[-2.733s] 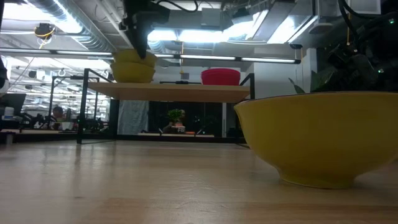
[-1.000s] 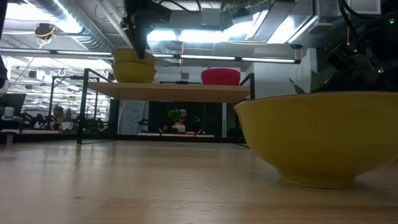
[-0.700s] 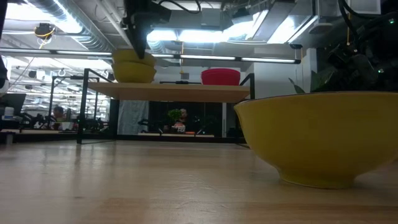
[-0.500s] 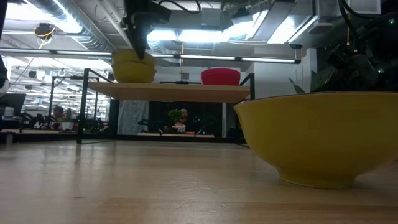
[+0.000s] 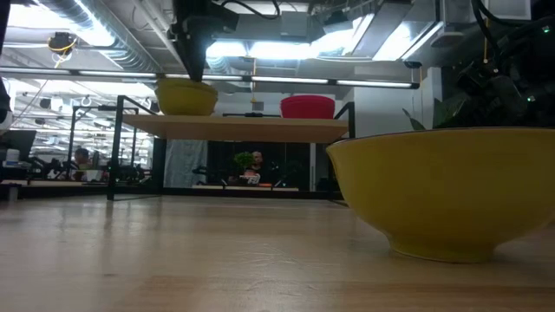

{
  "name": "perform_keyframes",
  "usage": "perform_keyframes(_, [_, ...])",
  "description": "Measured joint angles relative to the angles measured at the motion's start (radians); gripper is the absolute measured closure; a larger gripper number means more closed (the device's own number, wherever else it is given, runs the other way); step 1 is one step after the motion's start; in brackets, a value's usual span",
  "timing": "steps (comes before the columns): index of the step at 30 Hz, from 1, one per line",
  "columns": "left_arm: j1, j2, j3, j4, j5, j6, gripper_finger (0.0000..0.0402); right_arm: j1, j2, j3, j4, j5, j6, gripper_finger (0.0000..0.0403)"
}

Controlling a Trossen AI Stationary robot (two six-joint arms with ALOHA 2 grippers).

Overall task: Pick & Place Mini bowls
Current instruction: Stack the yellow patterned bowl on the yellow patterned bowl on the shelf

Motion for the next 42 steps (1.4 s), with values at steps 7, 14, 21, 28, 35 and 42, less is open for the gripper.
perform_keyframes(7, [-0.002, -0.017, 0.009, 0.005, 0.011, 0.013, 0.0261, 0.000, 0.000, 0.000, 0.000, 0.000, 0.000, 0.0389])
perform_keyframes(14, [-0.034, -0.056, 0.121, 0.030, 0.012, 0.037, 0.0264, 0.000, 0.000, 0.000, 0.000, 0.000, 0.000, 0.0389])
perform_keyframes(21, [-0.187, -0.097, 0.137, 0.119, 0.063, 0.052, 0.0263, 0.000, 0.000, 0.000, 0.000, 0.000, 0.000, 0.0389])
perform_keyframes(28, [-0.412, -0.086, 0.094, 0.254, 0.062, 0.056, 0.0269, 0.000, 0.000, 0.000, 0.000, 0.000, 0.000, 0.0389])
perform_keyframes(35, [-0.588, -0.086, -0.067, 0.558, 0.052, 0.091, 0.0270, 0.000, 0.000, 0.000, 0.000, 0.000, 0.000, 0.0389])
perform_keyframes(42, [-0.682, -0.086, -0.212, 0.762, 0.054, 0.026, 0.0267, 0.000, 0.000, 0.000, 0.000, 0.000, 0.000, 0.0389])
